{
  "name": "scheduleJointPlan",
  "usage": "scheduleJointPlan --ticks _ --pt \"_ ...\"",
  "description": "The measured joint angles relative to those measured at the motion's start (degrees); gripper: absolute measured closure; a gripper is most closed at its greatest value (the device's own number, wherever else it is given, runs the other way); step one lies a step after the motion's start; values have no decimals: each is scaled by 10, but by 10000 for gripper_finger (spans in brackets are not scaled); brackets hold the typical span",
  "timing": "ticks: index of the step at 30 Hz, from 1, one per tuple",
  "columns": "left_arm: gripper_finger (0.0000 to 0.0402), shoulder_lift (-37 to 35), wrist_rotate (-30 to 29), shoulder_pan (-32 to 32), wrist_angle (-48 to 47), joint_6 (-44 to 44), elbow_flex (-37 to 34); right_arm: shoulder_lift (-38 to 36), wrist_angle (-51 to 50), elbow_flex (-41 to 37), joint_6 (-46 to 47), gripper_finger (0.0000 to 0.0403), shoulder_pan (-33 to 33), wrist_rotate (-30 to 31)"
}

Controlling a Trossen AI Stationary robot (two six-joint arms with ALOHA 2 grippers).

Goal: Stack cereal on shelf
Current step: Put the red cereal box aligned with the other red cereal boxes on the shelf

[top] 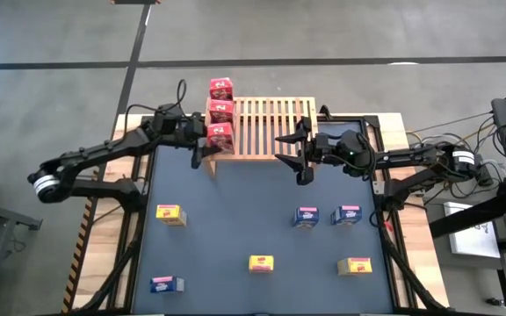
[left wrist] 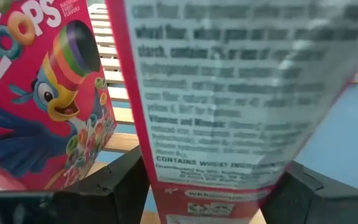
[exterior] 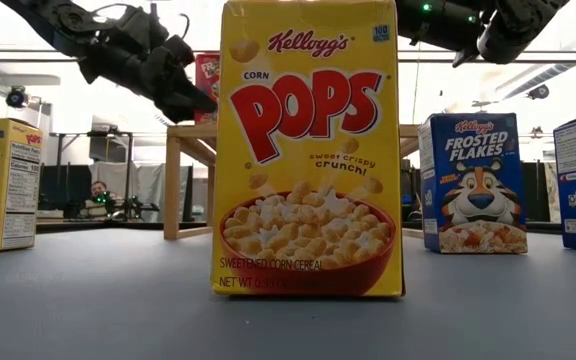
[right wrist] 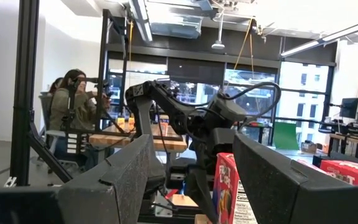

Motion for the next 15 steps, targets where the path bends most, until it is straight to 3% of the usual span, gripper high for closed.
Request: scheduleJointPlan --ticks 15 --pt "170 -91 -35 0 -96 7 0 0 0 0 -1 184 0 0"
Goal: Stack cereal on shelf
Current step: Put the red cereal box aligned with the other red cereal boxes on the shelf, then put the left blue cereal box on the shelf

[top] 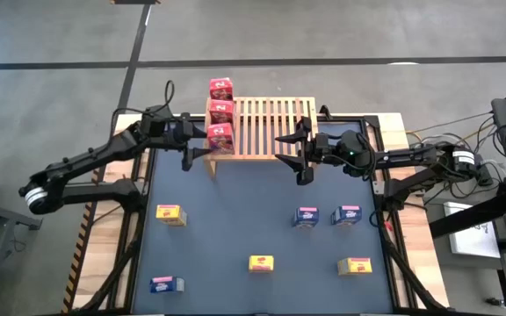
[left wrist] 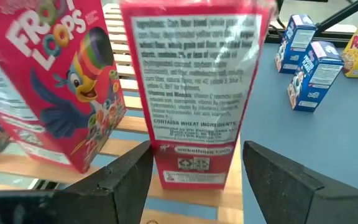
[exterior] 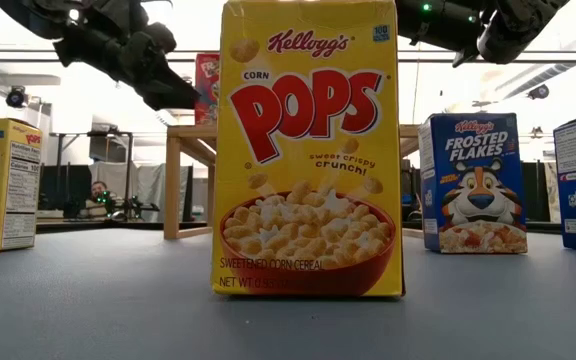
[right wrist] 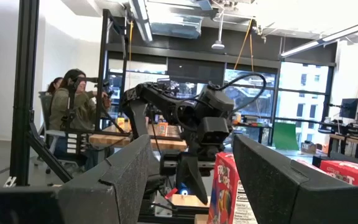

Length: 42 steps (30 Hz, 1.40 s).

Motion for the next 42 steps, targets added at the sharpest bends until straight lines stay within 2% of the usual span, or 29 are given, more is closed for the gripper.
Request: scheduleJointPlan --ticks 8,23,29,36,42 --pt "170 -63 -39 0 -53 -15 1 0 -1 0 -5 184 0 0" --pt "171 -194 -45 0 -144 -53 1 0 -2 0 -15 184 0 0" --pt "184 -242 -44 0 -146 -65 -9 0 -3 -2 -15 184 0 0" --pt "201 -323 -39 0 -142 -105 -65 0 -4 -9 -14 184 0 0" --pt "206 -370 -55 0 -68 -187 -93 0 -5 -13 -14 184 0 0"
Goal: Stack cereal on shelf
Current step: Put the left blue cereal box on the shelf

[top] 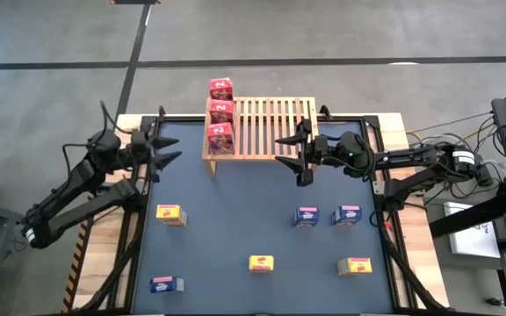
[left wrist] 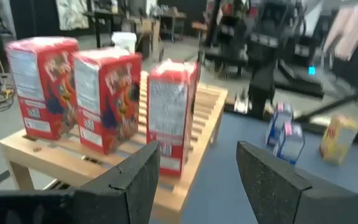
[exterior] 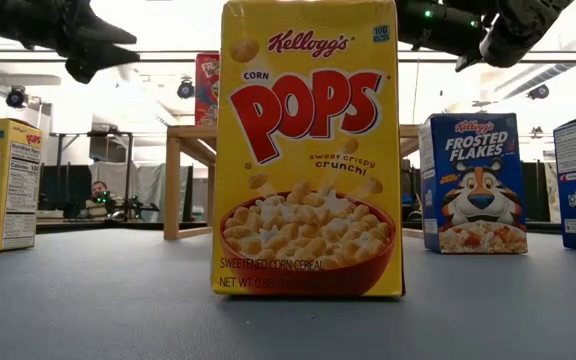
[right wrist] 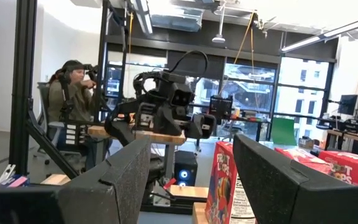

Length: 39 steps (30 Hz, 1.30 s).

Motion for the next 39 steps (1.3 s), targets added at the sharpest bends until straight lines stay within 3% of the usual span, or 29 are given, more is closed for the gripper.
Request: scheduleJointPlan --ticks 15,27,39 --pt "206 -6 42 -2 111 -51 -54 0 -22 -8 -18 184 0 0" --pt "206 -8 73 -15 320 -133 -154 0 -37 -8 -5 184 4 -5" --pt "206 -19 72 -66 344 -180 -155 -1 -42 -8 -9 184 4 -5"
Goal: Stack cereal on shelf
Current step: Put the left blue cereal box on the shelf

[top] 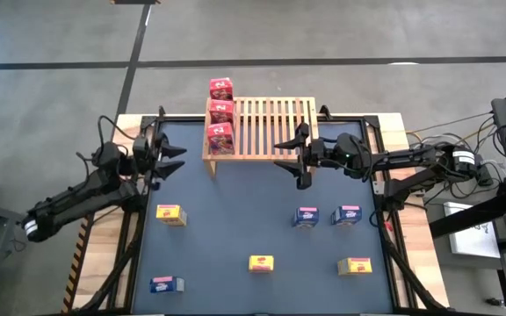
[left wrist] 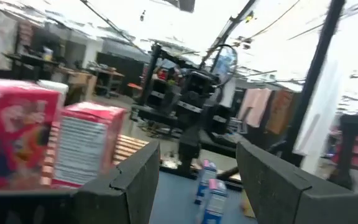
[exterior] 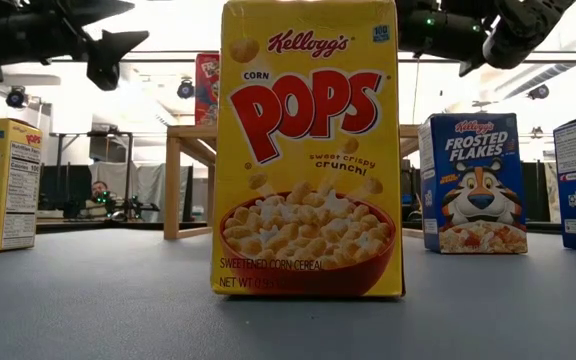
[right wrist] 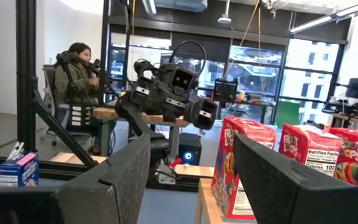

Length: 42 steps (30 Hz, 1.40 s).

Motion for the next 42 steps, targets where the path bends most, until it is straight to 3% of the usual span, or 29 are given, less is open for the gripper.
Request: scheduleJointPlan --ticks 3,19,26,34,42 --pt "206 -1 -9 -35 0 -6 0 0 -8 0 7 184 0 0" --pt "206 20 -246 -311 0 45 16 -64 -133 0 7 184 1 -16" --pt "206 61 -344 -409 8 58 16 -110 -210 0 7 184 12 -16" --pt "206 136 -366 -478 27 42 51 -120 -220 -1 -7 184 32 -16" --pt "206 218 -375 -493 -138 44 173 -115 -224 -1 -8 184 33 -15"
